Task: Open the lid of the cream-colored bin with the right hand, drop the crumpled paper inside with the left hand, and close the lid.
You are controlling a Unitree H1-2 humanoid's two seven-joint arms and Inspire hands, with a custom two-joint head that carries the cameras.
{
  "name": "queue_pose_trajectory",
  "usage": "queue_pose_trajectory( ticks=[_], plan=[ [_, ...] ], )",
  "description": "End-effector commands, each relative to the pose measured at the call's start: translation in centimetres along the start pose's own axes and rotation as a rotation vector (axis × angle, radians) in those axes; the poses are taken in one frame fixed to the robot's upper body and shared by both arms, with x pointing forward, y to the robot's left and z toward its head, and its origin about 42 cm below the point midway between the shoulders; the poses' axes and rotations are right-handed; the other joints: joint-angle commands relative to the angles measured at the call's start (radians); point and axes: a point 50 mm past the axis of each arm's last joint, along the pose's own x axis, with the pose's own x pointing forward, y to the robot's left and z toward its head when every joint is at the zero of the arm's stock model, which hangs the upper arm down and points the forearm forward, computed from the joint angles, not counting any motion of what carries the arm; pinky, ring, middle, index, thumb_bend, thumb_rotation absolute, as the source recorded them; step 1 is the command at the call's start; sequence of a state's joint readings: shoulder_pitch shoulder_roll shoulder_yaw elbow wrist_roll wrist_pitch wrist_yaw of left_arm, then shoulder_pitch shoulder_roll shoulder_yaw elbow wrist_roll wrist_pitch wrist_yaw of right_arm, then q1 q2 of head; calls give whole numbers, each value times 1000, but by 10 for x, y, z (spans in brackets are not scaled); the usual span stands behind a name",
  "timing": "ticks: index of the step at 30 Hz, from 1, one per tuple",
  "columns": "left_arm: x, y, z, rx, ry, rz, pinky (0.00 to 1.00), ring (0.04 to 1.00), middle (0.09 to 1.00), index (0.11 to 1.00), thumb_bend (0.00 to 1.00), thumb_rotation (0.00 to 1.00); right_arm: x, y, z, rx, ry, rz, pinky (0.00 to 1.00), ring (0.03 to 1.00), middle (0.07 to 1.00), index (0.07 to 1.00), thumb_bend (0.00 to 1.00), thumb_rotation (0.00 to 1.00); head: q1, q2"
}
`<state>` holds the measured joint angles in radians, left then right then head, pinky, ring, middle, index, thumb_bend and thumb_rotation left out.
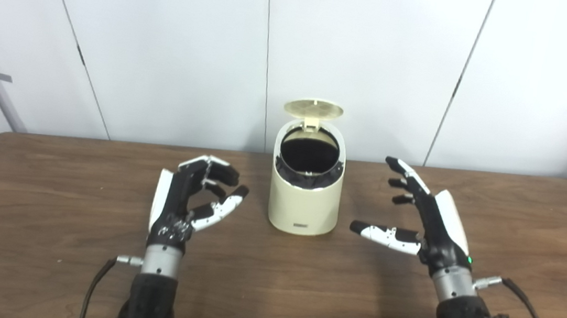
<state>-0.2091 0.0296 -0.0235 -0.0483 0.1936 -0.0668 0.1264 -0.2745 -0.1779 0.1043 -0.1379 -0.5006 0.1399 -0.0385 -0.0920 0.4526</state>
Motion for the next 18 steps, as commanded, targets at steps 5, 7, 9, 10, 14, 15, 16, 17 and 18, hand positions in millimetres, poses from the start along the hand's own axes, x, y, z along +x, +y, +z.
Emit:
queue_pose_trajectory(
  ticks=[5,7,9,10,14,15,16,17,18],
  plan=[
    [-2,-1,-2,-3,-57,-12,534,661,739,740,573,181,40,-27,33,-88,-157,-12,684,826,888,870,687,406,-5,-28],
    [-4,-2,-4,3,-48,-15,521,653,738,748,571,221,48,-32,38,-110,-173,-10,678,826,888,866,696,410,-6,-34],
    [-5,-3,-6,2,-40,-17,513,644,738,753,570,263,54,-35,42,-130,-185,-6,689,833,889,867,697,428,-5,-37],
    [-5,-3,-7,-2,-39,-17,512,643,738,754,567,265,57,-36,43,-143,-193,-4,692,834,889,867,695,435,-6,-39],
    [-6,-6,-11,-7,-39,-22,526,648,735,751,561,230,71,-41,49,-193,-214,7,704,831,877,860,711,468,-4,-45],
    [-6,-7,-12,-10,-40,-25,531,652,736,752,559,216,73,-41,51,-207,-216,10,708,836,878,861,713,472,-4,-45],
    [-6,-7,-12,-15,-41,-28,534,654,738,753,561,207,76,-42,53,-220,-219,16,711,838,878,863,713,475,-4,-45],
    [-6,-8,-12,-18,-42,-31,538,658,739,754,570,194,79,-42,55,-235,-223,22,717,843,878,865,714,482,-4,-46],
    [-6,-8,-12,-18,-44,-33,540,661,740,755,576,189,81,-43,57,-245,-227,27,721,847,880,867,713,489,-4,-46]
  ],
)
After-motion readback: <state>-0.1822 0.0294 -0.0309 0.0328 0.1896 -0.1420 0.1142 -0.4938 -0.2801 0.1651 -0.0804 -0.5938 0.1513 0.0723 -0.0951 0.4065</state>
